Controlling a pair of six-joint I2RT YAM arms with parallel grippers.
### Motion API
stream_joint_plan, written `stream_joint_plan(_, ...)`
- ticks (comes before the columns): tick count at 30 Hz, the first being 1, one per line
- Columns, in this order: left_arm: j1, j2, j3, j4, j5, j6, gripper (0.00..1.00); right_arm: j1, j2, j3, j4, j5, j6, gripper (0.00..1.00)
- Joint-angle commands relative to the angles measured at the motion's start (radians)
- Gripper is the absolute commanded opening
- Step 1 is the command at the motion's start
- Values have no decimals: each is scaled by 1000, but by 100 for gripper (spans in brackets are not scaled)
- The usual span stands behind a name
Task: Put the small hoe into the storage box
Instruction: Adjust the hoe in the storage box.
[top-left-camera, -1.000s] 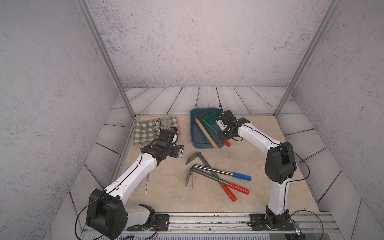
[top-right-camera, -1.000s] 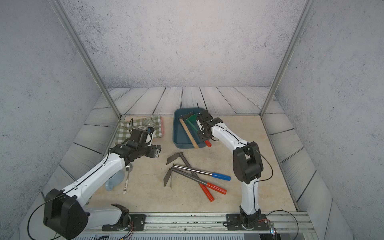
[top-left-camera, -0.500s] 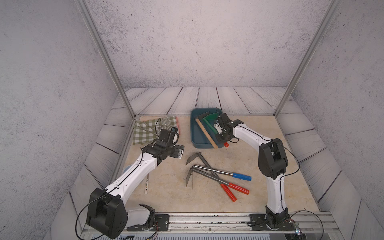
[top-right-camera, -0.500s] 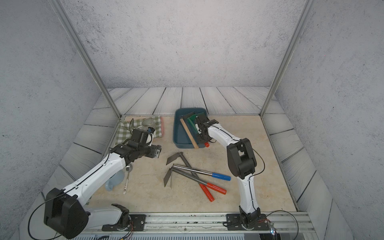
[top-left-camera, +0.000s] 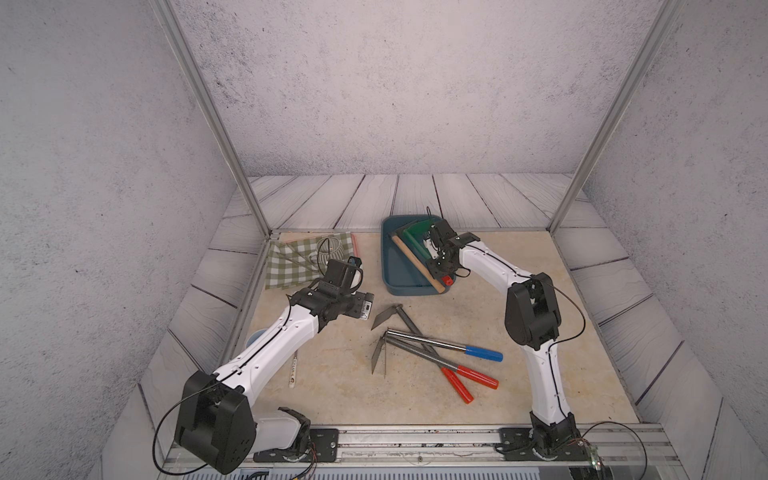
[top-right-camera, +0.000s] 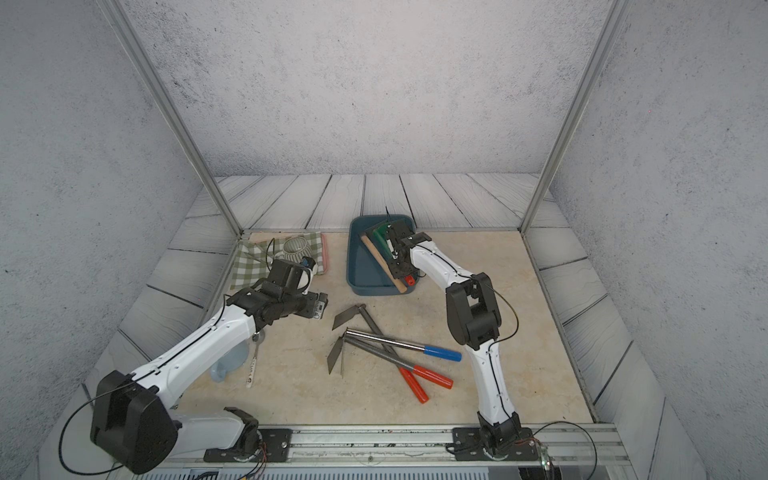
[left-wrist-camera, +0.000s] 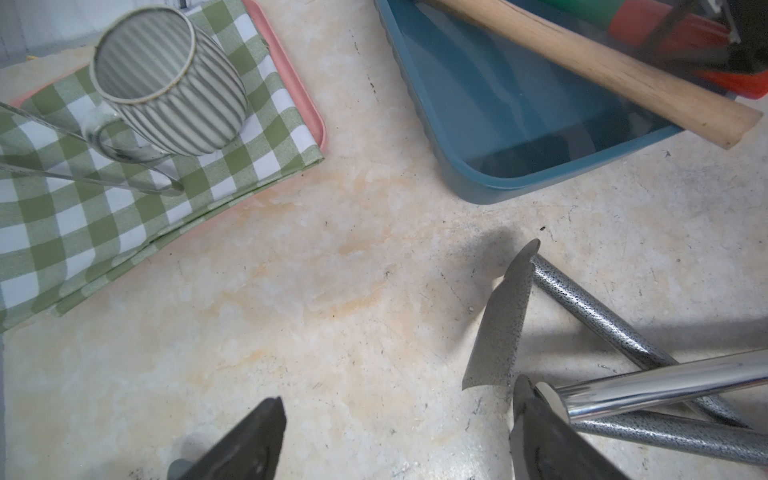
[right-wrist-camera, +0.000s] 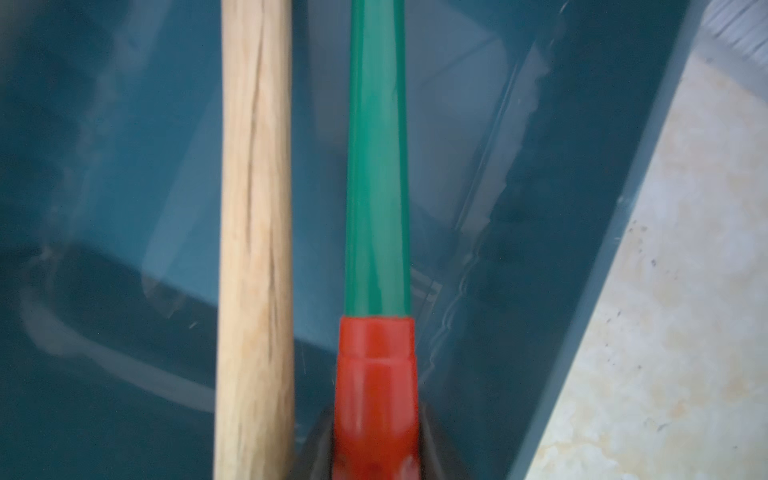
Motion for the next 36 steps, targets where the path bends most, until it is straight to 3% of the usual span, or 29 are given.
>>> stream_joint_plan(1,-9,9,13,-8,-5,-7,91,-4,-15,14,9,47,16,49)
stream_joint_plan(4,-11,9,11,-8,-7,-8,91,-4,-67,-25,35,57,31,59)
stream_joint_plan(9,-13,16,13,-4,-2,-10,91,-4,-144,-37,14,66,58,61)
stream_joint_plan(13,-13,27,26,0,-8,-7,91,-15,-166,-21,-53,147,113,63)
stream_joint_plan(21,-13,219,307,-129,-6,-67,87,-65,-87,110,-168,156,188,62)
stream_joint_plan(36,-10,460,412,4,19,-148,86,-128,70,219,-190,9,216,56)
